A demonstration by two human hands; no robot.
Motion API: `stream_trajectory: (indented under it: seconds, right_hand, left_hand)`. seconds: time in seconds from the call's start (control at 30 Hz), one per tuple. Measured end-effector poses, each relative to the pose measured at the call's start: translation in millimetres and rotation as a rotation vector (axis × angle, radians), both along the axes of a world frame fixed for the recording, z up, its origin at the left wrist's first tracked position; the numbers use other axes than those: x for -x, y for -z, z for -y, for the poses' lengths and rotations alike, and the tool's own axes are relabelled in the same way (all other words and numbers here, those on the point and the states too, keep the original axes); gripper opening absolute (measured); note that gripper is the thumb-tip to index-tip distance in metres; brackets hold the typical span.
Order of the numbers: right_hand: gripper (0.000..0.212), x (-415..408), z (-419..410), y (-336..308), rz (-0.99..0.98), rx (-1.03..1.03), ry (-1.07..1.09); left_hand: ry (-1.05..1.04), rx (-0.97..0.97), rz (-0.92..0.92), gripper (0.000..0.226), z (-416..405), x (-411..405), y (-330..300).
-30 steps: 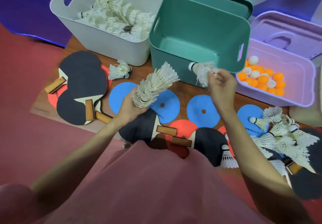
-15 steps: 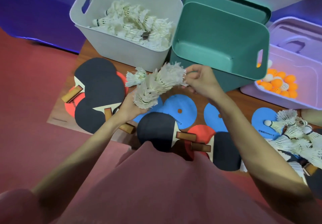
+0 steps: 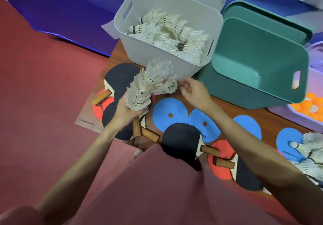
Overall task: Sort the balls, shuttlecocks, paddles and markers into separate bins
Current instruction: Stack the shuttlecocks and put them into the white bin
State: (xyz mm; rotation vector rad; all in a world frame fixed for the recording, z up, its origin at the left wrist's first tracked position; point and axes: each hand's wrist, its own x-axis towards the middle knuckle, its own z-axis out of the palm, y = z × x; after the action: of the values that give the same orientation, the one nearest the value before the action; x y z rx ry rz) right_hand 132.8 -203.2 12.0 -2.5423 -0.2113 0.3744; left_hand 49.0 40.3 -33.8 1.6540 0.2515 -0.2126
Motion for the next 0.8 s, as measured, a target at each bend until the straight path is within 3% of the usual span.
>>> stream_trajectory:
  seconds: [0.13, 0.23, 0.37, 0.47, 0.53, 0.63, 0.8]
  right_hand:
    - [0.048, 6, -34, 17, -0.007, 0.257, -0.458]
    - [0.075, -3, -56, 29, 0.006, 0.407, -0.625]
    - [0.042, -10, -78, 29, -0.050, 0.651, -0.580]
    - [0.027, -12, -75, 29, 0.036, 0.718, -0.556]
    - [0.023, -11, -62, 30, 0.016, 0.614, -0.508]
    - [0.014, -3, -39, 22, 0.059, 0.266, -0.311]
    - [0.007, 26, -3, -22, 0.388, -0.249, 0.141]
  left_hand:
    - [-0.021, 0.012, -0.014, 0.065, -15, 5, 0]
    - [-0.040, 0.017, -0.034, 0.072, -21, 8, 3]
    - [-0.028, 0.012, -0.031, 0.072, -23, 6, 7]
    - [-0.022, 0.041, -0.031, 0.069, -24, 5, 11]
    - [-0.013, 0.052, -0.020, 0.074, -23, 4, 9]
    - [0.008, 0.062, -0.012, 0.077, -21, 3, 4]
    - [0.045, 0.020, 0.004, 0.077, -17, -2, 3]
